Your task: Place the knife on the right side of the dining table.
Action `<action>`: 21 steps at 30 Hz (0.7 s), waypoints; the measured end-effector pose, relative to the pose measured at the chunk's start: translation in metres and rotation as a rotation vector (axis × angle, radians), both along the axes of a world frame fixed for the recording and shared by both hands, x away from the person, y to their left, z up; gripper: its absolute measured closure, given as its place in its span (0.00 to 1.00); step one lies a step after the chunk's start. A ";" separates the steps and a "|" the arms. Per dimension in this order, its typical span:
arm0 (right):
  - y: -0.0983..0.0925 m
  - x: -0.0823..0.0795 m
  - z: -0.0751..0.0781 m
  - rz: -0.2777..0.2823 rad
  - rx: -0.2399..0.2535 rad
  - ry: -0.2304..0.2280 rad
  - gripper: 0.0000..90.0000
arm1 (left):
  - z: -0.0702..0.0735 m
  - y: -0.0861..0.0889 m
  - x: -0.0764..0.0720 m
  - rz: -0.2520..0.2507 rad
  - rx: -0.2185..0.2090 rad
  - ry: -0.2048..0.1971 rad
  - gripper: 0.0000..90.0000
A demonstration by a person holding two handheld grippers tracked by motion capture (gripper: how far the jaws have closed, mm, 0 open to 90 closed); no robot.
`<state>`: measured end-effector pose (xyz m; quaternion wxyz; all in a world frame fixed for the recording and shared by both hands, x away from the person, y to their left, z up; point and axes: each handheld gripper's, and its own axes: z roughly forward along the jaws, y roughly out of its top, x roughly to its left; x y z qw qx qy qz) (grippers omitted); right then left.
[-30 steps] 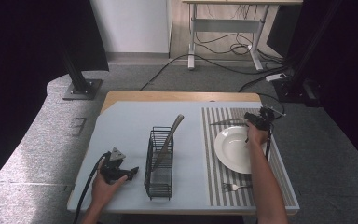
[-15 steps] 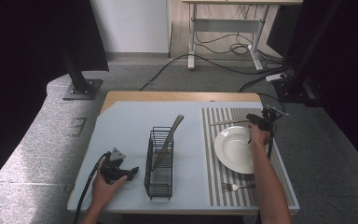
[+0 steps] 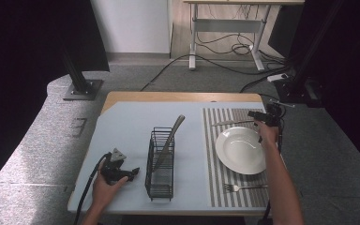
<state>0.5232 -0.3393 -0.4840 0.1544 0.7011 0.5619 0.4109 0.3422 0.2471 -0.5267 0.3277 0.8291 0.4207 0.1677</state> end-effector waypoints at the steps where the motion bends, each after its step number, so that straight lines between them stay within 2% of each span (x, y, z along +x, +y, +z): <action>1: 0.000 0.003 -0.001 0.036 -0.010 0.024 0.46 | 0.000 0.000 0.000 0.000 0.000 0.000 0.14; 5: -0.004 0.013 -0.001 0.096 -0.078 0.057 0.45 | 0.000 0.000 0.000 0.000 0.000 0.000 0.14; 6: -0.004 0.021 -0.001 0.131 -0.099 0.083 0.45 | 0.000 0.000 0.000 0.000 0.000 0.000 0.14; 9: -0.004 0.026 -0.001 0.151 -0.114 0.086 0.45 | 0.000 0.000 0.000 0.000 0.000 0.001 0.14; 15: -0.002 0.041 -0.008 0.201 -0.126 0.126 0.44 | 0.000 0.000 0.000 0.000 0.000 0.000 0.14; 21: -0.002 0.048 -0.016 0.220 -0.129 0.126 0.44 | 0.000 0.000 0.000 0.000 0.000 0.000 0.14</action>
